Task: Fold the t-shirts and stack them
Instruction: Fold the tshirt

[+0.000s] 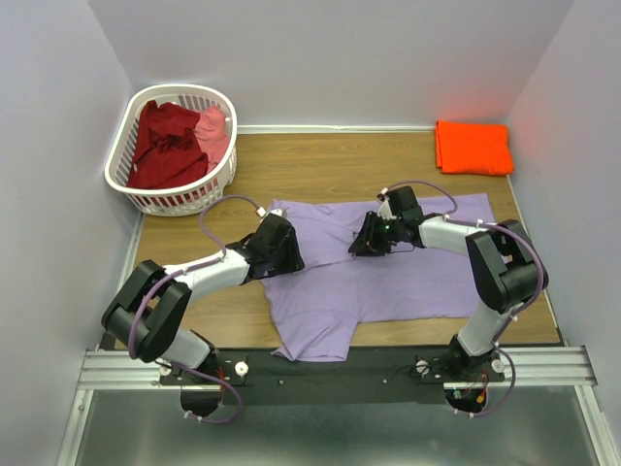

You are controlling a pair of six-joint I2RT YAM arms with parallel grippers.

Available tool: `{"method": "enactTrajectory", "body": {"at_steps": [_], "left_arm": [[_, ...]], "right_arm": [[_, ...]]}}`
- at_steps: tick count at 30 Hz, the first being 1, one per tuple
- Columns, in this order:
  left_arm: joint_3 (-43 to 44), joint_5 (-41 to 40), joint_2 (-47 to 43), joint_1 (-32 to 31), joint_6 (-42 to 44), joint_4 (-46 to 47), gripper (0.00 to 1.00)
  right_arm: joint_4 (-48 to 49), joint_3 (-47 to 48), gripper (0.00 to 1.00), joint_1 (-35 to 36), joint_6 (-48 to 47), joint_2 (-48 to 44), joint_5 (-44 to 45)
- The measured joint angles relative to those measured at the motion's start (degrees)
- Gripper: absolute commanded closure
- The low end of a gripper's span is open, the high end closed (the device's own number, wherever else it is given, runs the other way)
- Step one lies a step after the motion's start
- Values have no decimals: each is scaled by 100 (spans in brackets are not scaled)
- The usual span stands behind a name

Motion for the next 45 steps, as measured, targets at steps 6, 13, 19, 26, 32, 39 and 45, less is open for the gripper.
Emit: {"method": "enactTrajectory", "body": {"at_steps": [6, 13, 19, 26, 32, 39, 45], "left_arm": [[-15, -28, 28, -11, -13, 33, 48], [-4, -31, 153, -122, -39, 92, 71], [-2, -59, 105, -146, -98, -15, 97], [166, -76, -199, -149, -155, -247, 100], [188, -57, -575, -160, -323, -400, 100], [188, 7, -949, -201, -527, -590, 100], [186, 103, -953, -372, -704, -654, 100]], "right_arm": [[101, -2, 69, 0, 68, 74, -101], [146, -44, 73, 0, 96, 101, -164], [149, -50, 94, 0, 114, 98, -186], [144, -50, 99, 0, 120, 33, -190], [59, -48, 99, 0, 72, -168, -181], [-238, -11, 99, 0, -87, -330, -37], [-439, 7, 99, 0, -227, -356, 24]]}}
